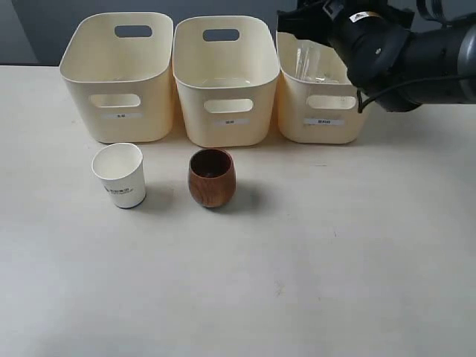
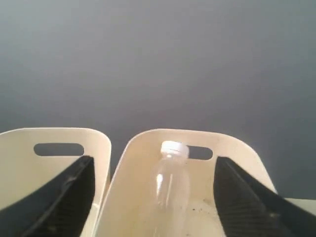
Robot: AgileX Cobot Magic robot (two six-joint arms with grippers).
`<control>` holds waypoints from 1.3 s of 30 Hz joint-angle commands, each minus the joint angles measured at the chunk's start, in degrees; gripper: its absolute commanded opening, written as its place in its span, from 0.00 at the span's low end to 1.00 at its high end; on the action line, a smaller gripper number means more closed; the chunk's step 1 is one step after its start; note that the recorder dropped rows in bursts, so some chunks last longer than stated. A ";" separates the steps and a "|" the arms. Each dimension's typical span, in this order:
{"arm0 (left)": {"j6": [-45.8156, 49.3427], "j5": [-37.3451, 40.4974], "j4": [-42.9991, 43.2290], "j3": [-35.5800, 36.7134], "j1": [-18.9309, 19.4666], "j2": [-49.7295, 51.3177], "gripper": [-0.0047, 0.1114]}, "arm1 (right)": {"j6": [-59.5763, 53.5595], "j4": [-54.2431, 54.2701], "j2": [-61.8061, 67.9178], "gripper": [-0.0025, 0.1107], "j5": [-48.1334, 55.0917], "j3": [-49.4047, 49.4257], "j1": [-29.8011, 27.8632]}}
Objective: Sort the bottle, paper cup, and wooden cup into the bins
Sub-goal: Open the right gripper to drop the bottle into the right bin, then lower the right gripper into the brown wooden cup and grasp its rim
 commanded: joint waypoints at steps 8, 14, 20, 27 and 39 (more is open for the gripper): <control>-0.11 -0.05 -0.26 0.07 -0.18 -0.28 0.04 | -0.04 -3.74 -9.43 0.59 23.81 -0.38 0.49; -0.11 -0.05 -0.26 0.07 -0.18 -0.28 0.04 | 0.29 -0.22 -9.69 0.59 41.32 -0.38 0.49; -0.11 -0.05 -0.26 0.07 -0.18 -0.28 0.04 | 0.18 0.44 -9.69 0.59 56.29 -0.38 0.89; -0.11 -0.05 -0.26 0.07 -0.18 -0.28 0.04 | 1.06 2.11 -5.85 0.59 52.39 -0.38 5.78; -0.11 -0.05 -0.26 0.07 -0.18 -0.28 0.04 | 7.93 3.32 2.52 0.59 48.29 -0.38 5.66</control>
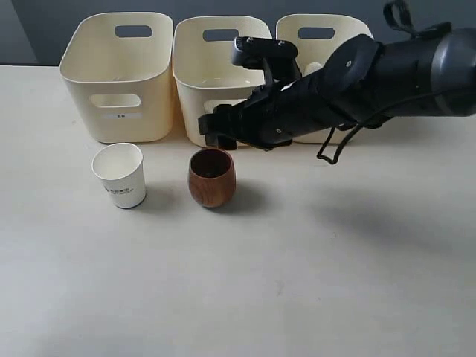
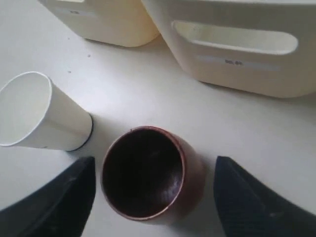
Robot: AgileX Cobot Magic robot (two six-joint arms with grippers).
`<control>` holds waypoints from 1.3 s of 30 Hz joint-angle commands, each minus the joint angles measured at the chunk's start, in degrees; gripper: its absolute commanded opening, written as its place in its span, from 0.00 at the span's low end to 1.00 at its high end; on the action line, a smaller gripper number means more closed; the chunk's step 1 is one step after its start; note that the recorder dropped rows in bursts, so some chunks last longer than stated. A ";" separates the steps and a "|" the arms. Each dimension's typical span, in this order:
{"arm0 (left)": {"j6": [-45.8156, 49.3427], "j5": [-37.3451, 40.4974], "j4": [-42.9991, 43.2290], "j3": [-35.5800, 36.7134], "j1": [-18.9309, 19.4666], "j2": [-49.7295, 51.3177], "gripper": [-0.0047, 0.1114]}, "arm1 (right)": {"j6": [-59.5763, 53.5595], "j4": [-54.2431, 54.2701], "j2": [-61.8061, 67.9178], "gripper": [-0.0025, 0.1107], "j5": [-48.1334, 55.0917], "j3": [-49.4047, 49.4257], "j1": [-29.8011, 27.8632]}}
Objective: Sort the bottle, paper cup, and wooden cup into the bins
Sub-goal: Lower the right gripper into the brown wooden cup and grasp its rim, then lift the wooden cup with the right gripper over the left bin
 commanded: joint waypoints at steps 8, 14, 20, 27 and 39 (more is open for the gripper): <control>-0.11 -0.05 -0.26 0.07 -0.18 -0.28 0.04 | 0.08 1.63 5.21 0.59 -0.48 -0.16 -0.09; -0.11 -0.05 -0.26 0.07 -0.18 -0.28 0.04 | -0.03 1.85 5.67 0.59 -0.94 -0.16 -0.09; -0.11 -0.05 -0.26 0.07 -0.18 -0.28 0.04 | -0.03 2.28 6.29 0.59 -1.16 -0.16 -0.09; -0.11 -0.05 -0.26 0.07 -0.18 -0.28 0.04 | -0.03 3.83 8.08 0.59 -2.04 -0.16 -0.09; -0.11 -0.05 -0.26 0.07 -0.18 -0.28 0.04 | -0.13 3.80 8.82 0.02 -2.70 -0.16 -0.09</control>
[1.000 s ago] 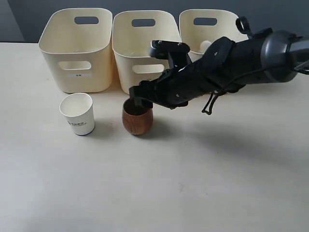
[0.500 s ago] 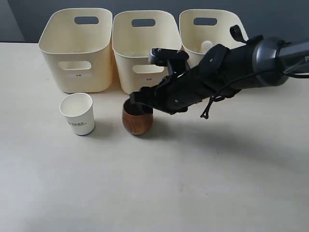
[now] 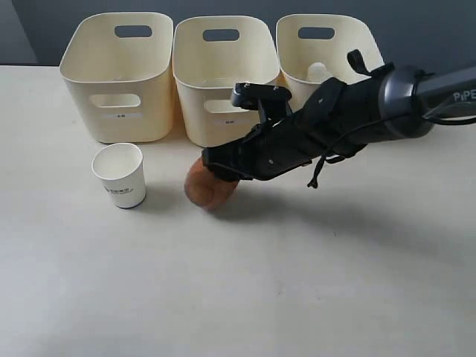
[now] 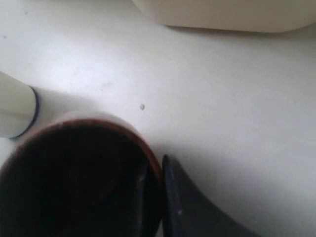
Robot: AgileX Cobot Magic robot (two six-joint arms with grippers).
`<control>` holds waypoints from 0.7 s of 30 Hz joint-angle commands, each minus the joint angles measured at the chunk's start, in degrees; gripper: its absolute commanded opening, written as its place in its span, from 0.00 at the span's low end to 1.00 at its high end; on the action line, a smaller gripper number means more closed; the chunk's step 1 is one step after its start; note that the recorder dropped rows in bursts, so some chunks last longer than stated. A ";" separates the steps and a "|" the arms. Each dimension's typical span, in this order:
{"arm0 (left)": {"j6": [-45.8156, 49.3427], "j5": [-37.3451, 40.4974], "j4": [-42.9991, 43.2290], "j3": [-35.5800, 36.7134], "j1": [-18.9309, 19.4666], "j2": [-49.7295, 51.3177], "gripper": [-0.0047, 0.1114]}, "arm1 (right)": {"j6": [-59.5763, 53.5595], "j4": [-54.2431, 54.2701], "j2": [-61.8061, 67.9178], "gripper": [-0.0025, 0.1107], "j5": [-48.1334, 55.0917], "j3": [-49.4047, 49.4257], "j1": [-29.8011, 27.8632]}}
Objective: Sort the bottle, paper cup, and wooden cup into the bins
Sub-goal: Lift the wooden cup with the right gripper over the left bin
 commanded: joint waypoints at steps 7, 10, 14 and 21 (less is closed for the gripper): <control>-0.11 -0.05 -0.26 0.07 -0.18 -0.28 0.04 | -0.21 0.30 -1.79 0.02 -0.32 -0.96 -0.09; -0.11 -0.05 -0.26 0.07 -0.18 -0.28 0.04 | -0.21 0.77 -3.42 0.02 2.18 -3.43 0.02; -0.11 -0.05 -0.26 0.07 -0.18 -0.28 0.04 | -0.21 0.77 -5.24 0.02 2.61 -7.36 0.93; -0.11 -0.05 -0.26 0.07 -0.18 -0.28 0.04 | -0.31 1.86 -5.46 0.02 -1.46 -15.47 3.89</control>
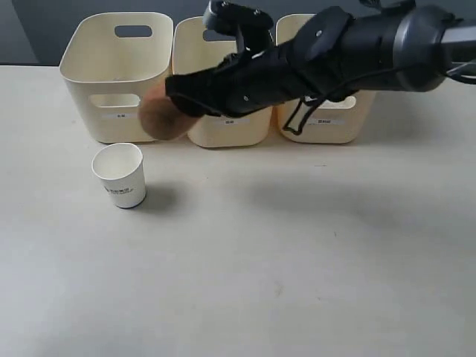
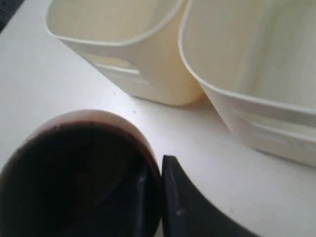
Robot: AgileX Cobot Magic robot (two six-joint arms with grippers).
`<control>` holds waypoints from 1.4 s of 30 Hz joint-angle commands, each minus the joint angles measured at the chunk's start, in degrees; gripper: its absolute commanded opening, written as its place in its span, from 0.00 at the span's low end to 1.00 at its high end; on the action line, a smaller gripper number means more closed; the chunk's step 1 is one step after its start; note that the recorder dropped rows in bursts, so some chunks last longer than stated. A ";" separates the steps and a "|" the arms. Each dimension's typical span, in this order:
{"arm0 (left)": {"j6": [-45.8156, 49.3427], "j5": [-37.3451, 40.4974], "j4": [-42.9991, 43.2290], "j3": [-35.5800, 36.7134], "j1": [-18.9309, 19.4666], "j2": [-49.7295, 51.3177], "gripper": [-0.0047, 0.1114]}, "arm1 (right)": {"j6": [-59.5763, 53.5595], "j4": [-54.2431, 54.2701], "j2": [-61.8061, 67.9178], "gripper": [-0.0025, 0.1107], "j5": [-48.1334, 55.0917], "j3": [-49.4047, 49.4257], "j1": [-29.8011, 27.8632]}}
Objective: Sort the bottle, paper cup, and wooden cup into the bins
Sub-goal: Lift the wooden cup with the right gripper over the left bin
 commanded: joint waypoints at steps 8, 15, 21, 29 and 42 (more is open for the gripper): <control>-0.11 -0.05 -0.26 0.07 -0.18 -0.28 0.04 | -0.53 0.25 0.52 0.02 -11.94 -11.71 3.42; -0.11 -0.05 -0.26 0.07 -0.18 -0.28 0.04 | -0.53 0.25 6.53 0.02 -11.94 -18.97 3.42; -0.11 -0.05 -0.26 0.07 -0.18 -0.28 0.04 | -0.53 0.25 12.77 0.02 -12.34 -26.27 3.42; -0.11 -0.05 -0.26 0.07 -0.18 -0.28 0.04 | -0.53 0.25 19.83 0.02 -14.37 -33.98 3.42; -0.11 -0.05 -0.26 0.07 -0.18 -0.28 0.04 | -0.60 -1.23 26.04 0.03 -16.66 -38.41 3.42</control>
